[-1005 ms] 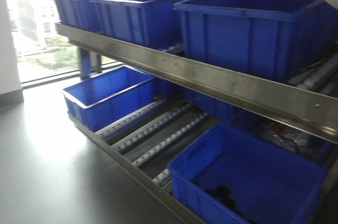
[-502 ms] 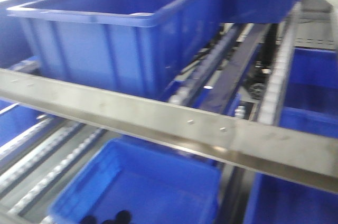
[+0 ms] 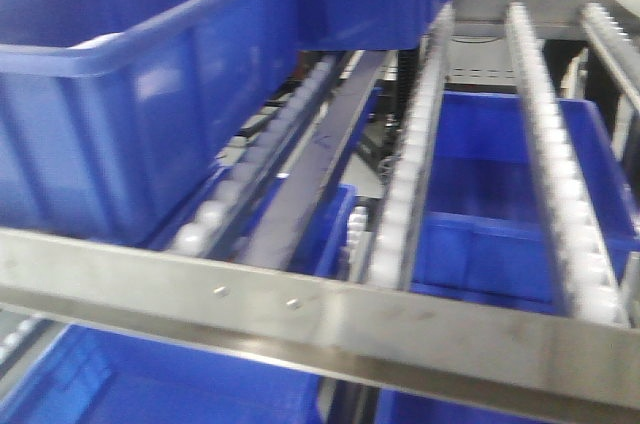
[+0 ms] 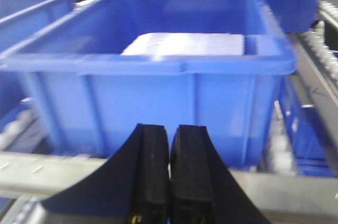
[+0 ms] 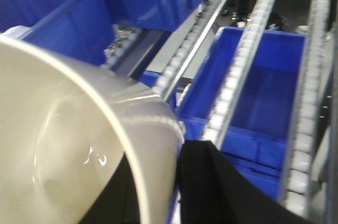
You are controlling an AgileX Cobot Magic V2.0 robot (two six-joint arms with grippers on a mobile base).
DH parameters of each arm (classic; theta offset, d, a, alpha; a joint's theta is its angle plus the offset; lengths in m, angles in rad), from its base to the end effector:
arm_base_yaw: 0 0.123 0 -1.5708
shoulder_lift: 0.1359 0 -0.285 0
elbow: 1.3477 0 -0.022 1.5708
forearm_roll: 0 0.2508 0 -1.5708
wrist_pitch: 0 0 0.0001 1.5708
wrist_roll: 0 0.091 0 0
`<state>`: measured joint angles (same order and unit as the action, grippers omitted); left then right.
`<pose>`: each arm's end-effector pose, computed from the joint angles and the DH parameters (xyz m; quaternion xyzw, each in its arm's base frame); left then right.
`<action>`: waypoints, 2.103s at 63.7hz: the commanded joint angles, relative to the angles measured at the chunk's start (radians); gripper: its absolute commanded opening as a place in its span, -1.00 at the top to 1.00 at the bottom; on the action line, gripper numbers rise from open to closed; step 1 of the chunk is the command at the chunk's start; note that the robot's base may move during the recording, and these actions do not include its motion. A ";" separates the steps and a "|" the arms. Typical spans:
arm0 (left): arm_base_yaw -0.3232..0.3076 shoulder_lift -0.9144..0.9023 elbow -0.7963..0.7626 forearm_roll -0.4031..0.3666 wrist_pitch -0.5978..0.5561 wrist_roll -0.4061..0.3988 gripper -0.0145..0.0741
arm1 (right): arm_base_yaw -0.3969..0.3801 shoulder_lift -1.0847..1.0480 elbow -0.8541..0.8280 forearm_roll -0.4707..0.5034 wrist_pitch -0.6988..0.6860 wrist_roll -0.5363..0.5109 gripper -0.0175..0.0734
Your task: Move white bin to right shelf second layer
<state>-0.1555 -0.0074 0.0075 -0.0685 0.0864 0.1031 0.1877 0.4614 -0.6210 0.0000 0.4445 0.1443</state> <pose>0.0555 -0.0093 0.2032 0.0692 0.7034 -0.0447 0.7060 0.0898 0.0171 0.3479 -0.0168 0.7733 0.1047 0.6252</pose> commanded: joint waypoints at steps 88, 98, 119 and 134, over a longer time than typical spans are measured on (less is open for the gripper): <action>-0.004 -0.014 0.037 -0.005 -0.086 -0.004 0.48 | -0.006 0.007 -0.030 0.000 -0.101 -0.004 0.49; -0.004 -0.014 0.037 -0.005 -0.086 -0.004 0.48 | -0.006 0.007 -0.030 0.000 -0.101 -0.004 0.49; -0.004 -0.014 0.037 -0.005 -0.086 -0.004 0.48 | -0.006 0.007 -0.030 0.000 -0.101 -0.004 0.49; -0.004 -0.014 0.037 -0.005 -0.086 -0.004 0.48 | -0.006 0.007 -0.030 0.000 -0.101 -0.004 0.49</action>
<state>-0.1555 -0.0074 0.0075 -0.0685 0.0864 0.1031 0.1877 0.4614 -0.6210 0.0000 0.4445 0.1443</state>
